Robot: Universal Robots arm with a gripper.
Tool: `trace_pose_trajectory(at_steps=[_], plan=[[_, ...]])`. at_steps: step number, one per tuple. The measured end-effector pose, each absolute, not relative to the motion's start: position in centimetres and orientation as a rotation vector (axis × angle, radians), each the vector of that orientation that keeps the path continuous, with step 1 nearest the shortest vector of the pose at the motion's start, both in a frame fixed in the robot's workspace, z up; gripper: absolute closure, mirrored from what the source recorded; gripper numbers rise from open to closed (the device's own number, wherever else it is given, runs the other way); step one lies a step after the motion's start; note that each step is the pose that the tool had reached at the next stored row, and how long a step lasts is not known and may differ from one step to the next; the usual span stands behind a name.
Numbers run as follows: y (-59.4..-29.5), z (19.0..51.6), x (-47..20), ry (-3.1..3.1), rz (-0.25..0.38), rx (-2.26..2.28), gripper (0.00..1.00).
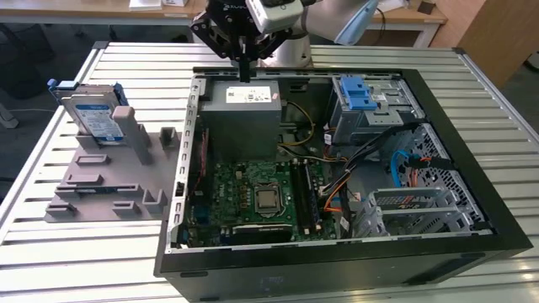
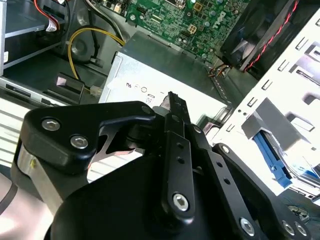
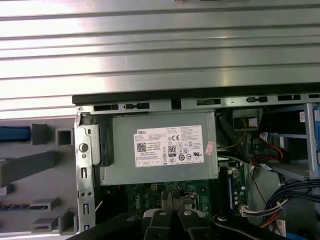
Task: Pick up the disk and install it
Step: 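Reach for the disk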
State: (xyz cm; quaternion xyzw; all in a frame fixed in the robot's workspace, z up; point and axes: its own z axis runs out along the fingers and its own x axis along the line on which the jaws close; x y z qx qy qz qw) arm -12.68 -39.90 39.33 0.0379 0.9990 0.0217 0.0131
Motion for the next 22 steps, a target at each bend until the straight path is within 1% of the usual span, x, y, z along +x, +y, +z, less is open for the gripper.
trace_pose_trajectory(at_steps=[22], plan=[[-39.9,39.3,-14.7,3.112,0.068,0.118,0.89]])
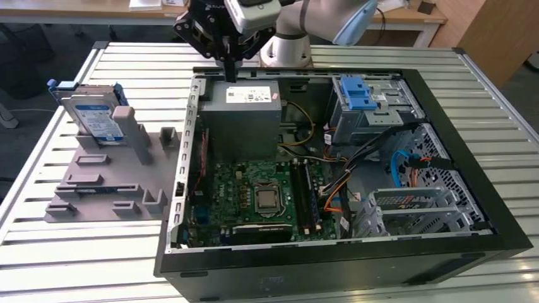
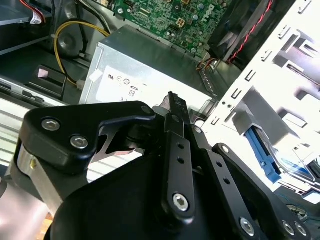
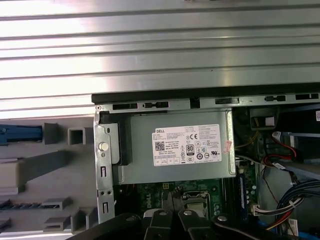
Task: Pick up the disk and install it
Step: 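Reach for the disk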
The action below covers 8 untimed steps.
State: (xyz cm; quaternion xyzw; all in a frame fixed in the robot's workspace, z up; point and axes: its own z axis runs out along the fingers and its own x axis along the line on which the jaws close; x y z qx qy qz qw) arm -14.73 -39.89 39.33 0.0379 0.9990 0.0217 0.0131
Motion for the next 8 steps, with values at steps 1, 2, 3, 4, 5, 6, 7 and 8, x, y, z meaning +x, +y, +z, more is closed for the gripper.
trace_pose_trajectory(at_steps=[1,2,3,4,5,6,7,8], plan=[[-39.89,39.33,-14.80,3.112,0.068,0.118,0.89],[-39.89,39.33,-14.86,3.112,0.068,0.118,0.89],[-39.89,39.33,-14.91,3.113,0.068,0.118,0.89],[-39.89,39.33,-14.96,3.113,0.068,0.118,0.89],[-39.90,39.33,-15.03,3.113,0.068,0.118,0.89],[-39.90,39.33,-15.12,3.112,0.068,0.118,0.89],[-39.90,39.33,-15.21,3.112,0.068,0.118,0.89],[-39.89,39.33,-15.30,3.113,0.068,0.118,0.89]])
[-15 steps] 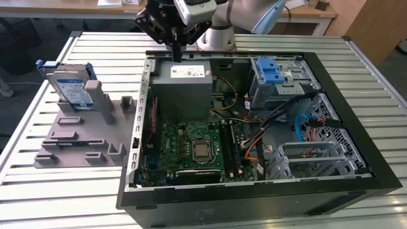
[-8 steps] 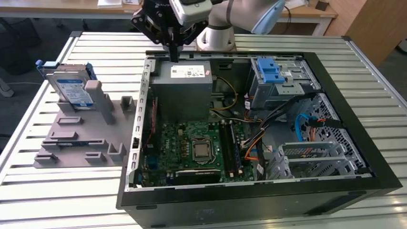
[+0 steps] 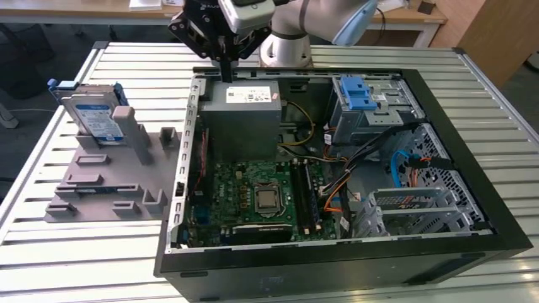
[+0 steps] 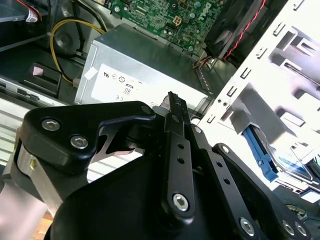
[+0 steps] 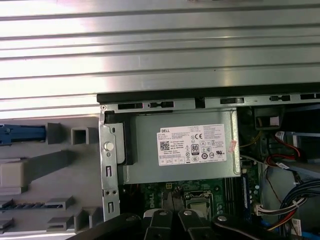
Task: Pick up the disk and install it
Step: 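Reach for the disk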
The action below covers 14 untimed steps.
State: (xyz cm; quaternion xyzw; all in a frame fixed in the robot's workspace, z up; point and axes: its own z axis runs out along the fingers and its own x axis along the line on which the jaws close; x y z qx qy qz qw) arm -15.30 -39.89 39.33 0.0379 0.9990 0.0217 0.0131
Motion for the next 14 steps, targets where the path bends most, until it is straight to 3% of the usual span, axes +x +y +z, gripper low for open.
trace_pose_trajectory(at_steps=[14], plan=[[-39.6,39.3,-17.4,3.112,0.068,0.118,0.89]])
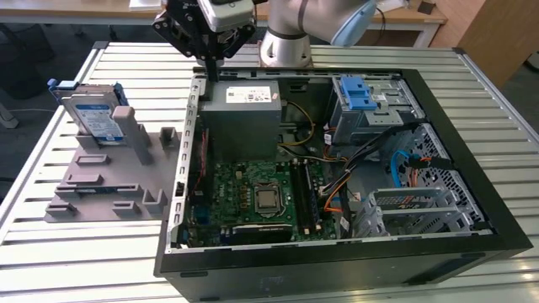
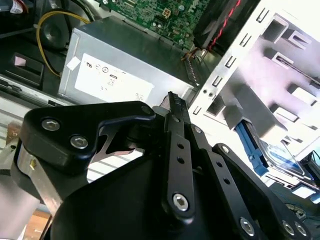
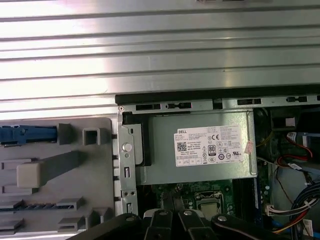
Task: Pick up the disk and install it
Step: 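Reach for the disk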
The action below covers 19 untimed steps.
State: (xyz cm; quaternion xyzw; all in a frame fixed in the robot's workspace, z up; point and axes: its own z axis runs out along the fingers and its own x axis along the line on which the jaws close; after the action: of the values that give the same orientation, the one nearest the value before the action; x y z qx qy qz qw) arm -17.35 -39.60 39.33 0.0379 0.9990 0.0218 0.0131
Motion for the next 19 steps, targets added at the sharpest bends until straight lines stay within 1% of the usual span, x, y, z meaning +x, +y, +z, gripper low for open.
trace_pose_trajectory(at_steps=[19], plan=[[-38.3,39.3,-19.4,3.112,0.068,0.118,0.89]])
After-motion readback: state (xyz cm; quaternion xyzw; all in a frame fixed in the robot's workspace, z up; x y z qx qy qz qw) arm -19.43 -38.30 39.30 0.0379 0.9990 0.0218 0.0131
